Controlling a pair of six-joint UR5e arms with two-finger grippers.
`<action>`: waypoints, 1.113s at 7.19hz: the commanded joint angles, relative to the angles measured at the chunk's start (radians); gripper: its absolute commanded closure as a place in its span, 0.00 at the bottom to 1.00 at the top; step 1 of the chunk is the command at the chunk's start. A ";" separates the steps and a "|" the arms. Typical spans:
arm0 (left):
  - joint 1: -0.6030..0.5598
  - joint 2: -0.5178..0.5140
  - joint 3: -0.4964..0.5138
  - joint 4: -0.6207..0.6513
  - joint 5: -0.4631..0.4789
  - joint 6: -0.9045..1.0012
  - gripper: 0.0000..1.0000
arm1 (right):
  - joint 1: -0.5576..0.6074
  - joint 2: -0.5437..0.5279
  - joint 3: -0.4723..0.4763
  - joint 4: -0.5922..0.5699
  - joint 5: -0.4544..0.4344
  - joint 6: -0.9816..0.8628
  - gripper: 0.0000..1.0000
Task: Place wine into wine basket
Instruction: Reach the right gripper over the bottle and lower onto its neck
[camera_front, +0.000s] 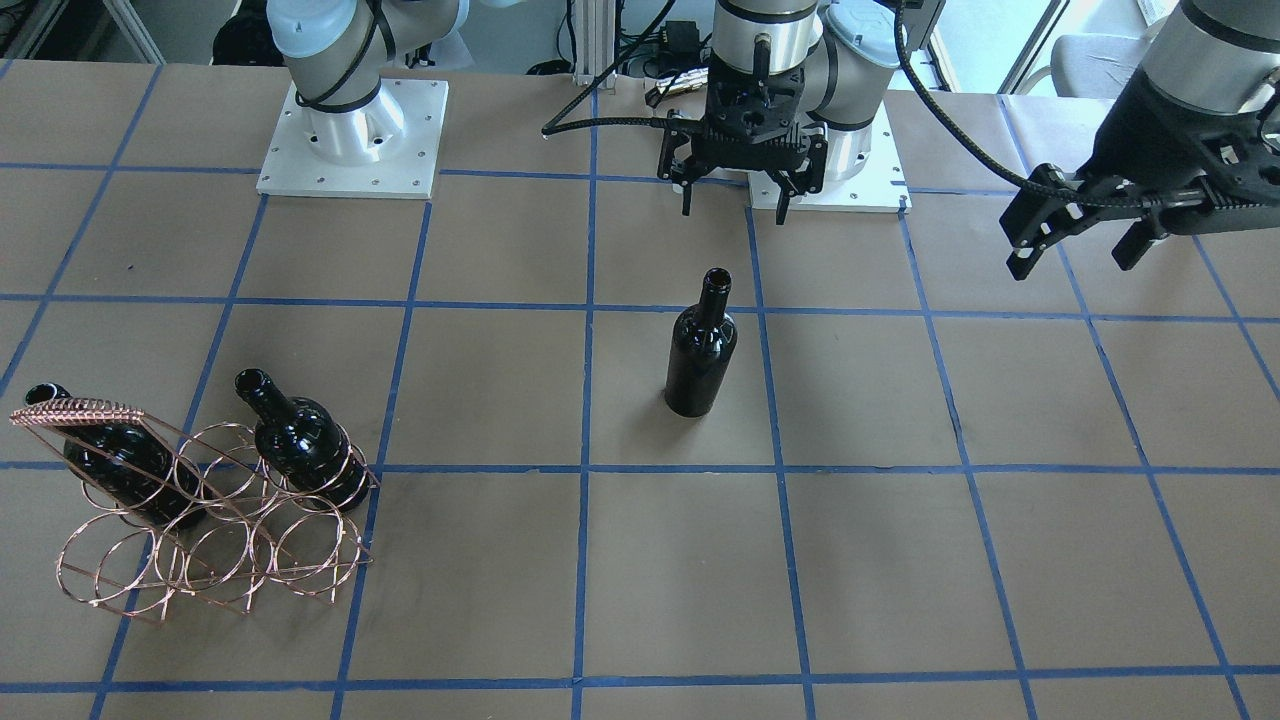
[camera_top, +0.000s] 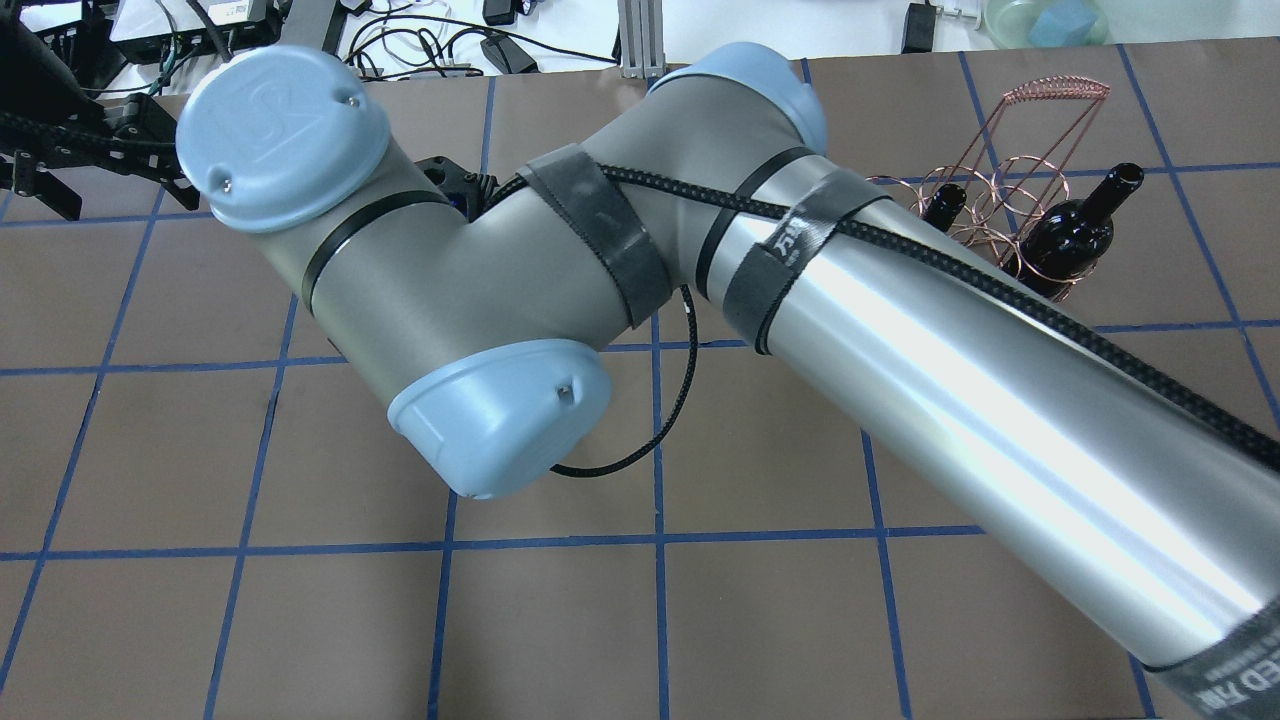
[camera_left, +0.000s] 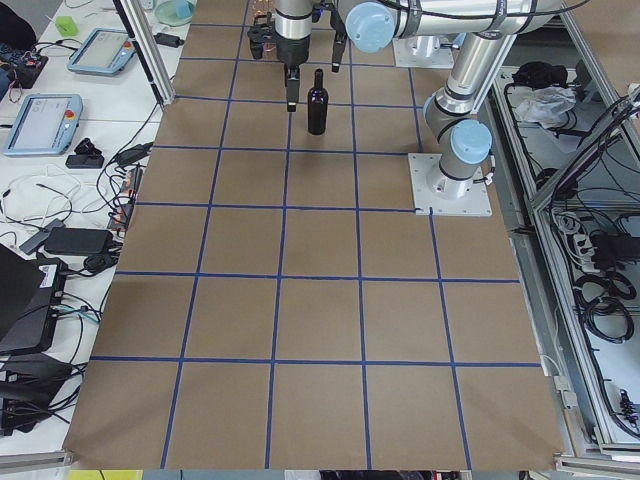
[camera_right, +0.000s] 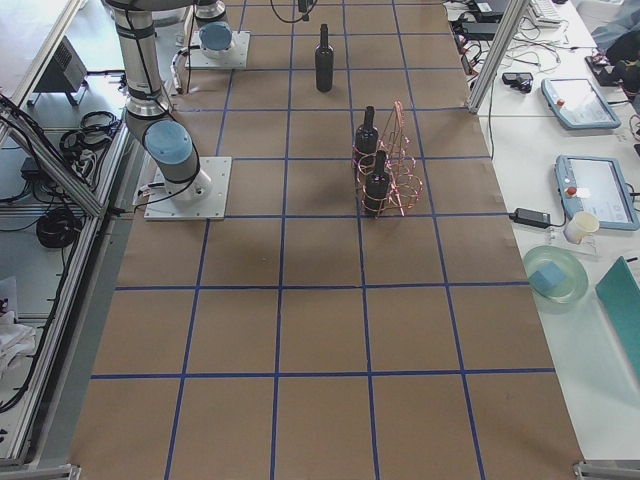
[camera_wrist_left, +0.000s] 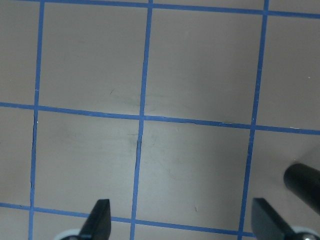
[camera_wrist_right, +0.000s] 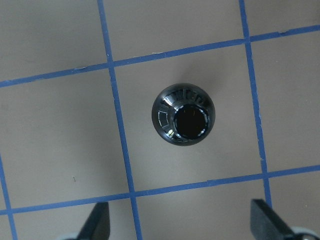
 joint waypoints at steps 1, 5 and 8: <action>-0.001 0.001 -0.006 -0.001 -0.001 0.001 0.00 | -0.006 0.043 0.019 -0.025 -0.047 -0.070 0.01; -0.002 0.005 -0.010 -0.025 0.002 0.004 0.00 | -0.083 0.028 0.049 -0.073 -0.030 -0.144 0.01; -0.001 0.007 -0.010 -0.039 0.002 0.004 0.00 | -0.081 0.040 0.050 -0.087 0.007 -0.140 0.01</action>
